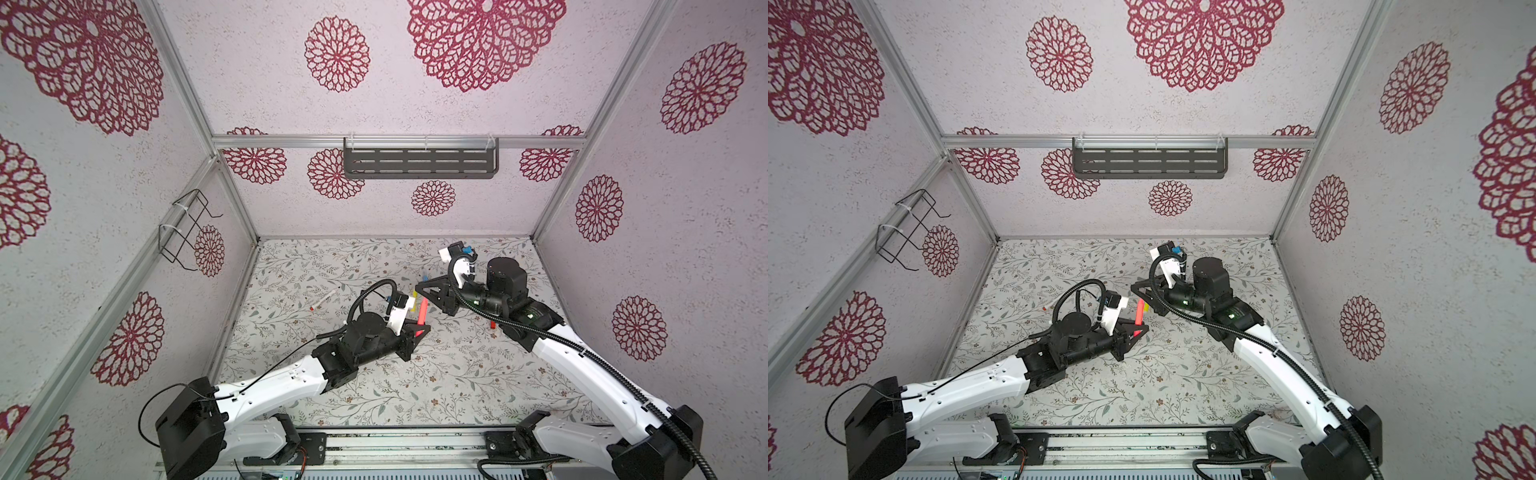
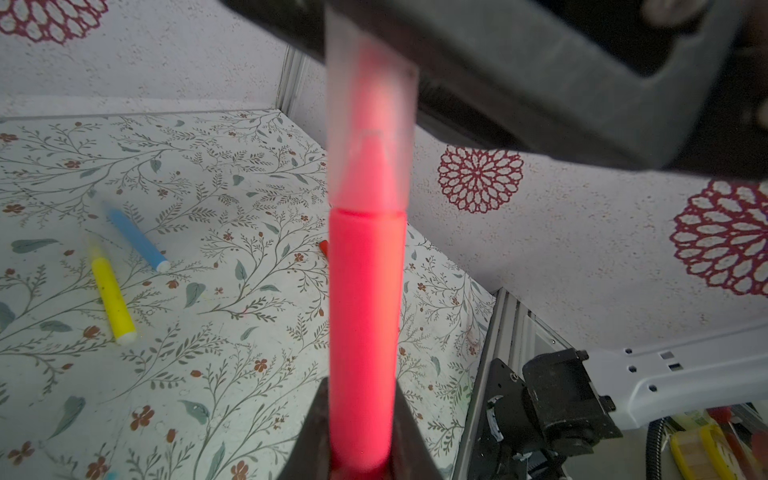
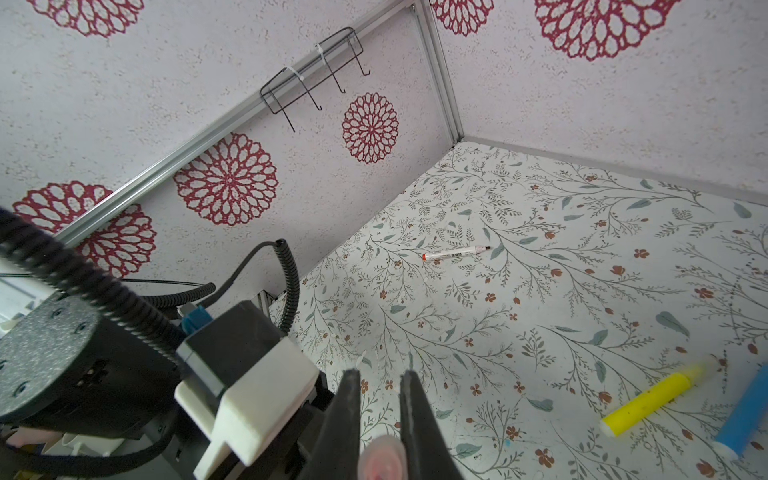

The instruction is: Insert the pens into the pen caps

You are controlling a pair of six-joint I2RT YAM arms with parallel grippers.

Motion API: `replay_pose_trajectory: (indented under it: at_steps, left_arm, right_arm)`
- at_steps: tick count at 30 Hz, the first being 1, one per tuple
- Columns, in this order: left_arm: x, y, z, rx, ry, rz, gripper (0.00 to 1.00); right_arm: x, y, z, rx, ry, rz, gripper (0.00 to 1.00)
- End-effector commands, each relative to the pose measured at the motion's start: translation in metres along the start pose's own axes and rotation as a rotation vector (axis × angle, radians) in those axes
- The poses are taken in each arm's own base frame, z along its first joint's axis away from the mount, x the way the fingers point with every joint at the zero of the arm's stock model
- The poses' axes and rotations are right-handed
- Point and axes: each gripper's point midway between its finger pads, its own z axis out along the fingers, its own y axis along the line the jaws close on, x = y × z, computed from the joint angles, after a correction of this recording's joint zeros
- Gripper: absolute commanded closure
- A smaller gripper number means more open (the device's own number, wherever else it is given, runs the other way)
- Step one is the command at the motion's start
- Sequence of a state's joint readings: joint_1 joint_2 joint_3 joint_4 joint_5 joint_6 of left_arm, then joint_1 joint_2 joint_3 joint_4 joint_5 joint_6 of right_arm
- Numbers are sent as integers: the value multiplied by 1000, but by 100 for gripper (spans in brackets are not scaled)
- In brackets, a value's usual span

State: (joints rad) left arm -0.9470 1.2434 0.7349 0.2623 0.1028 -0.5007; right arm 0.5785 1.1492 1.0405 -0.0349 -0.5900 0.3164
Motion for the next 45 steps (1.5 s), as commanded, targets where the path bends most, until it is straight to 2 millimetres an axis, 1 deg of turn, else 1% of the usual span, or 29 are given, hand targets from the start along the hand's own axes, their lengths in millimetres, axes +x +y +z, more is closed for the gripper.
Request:
replay_pose_trajectory:
  at_steps: [1, 5, 10, 13, 19, 26, 30, 35, 45]
  left_arm:
    - [-41, -13, -7, 68, -144, -4, 100]
    - [-47, -7, -10, 64, -161, -22, 100]
    - [-55, 2, -12, 54, -179, -42, 100]
    - [-60, 12, -15, 32, -193, -60, 100]
    - [-74, 29, -29, -3, -245, -94, 100]
    - [-90, 50, -54, -63, -300, -105, 100]
    - [-98, 58, -63, -77, -322, -105, 100]
    - [-103, 62, -68, -86, -336, -103, 100]
    - [-115, 76, -85, -141, -364, -93, 100]
  right_arm:
    - [33, 2, 6, -7, 84, 39, 100]
    - [53, 1, 11, 1, 112, 60, 100]
    - [75, 4, 19, -10, 152, 84, 100]
    - [90, 7, 26, -17, 183, 101, 100]
    - [122, 7, 36, -17, 243, 135, 100]
    - [155, 8, 41, -16, 311, 167, 100]
    - [170, 14, 44, -27, 348, 176, 100]
    - [187, 20, 48, -41, 385, 189, 100]
    - [229, 37, 60, -83, 478, 216, 100]
